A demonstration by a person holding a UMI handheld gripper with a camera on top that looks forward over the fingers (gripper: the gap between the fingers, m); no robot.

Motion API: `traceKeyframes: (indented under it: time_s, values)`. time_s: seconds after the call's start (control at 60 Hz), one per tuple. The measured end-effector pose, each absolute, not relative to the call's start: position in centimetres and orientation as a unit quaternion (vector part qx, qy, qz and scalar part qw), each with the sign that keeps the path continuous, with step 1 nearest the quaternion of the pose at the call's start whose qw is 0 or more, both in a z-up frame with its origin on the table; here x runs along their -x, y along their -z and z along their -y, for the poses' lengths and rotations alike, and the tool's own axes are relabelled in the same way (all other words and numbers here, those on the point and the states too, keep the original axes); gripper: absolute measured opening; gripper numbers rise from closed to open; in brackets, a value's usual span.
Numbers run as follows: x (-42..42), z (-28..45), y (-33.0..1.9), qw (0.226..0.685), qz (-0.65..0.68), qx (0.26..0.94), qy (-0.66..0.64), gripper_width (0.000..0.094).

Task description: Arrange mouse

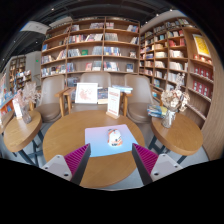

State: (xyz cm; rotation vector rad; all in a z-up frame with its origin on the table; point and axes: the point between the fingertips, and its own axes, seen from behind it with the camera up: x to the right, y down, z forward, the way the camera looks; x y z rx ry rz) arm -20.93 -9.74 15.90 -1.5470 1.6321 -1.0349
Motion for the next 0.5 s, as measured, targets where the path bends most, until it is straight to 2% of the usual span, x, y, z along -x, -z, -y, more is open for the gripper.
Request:
traceKeyframes:
  time_s: [0.233,0.5]
  values:
    - [28.8,6.2,-15.5,0.341,-0.616,0.600,0.380,0.0854]
    - [31.8,3.2,-16.3,0.363,-0.600,0.606,0.376,0.0859]
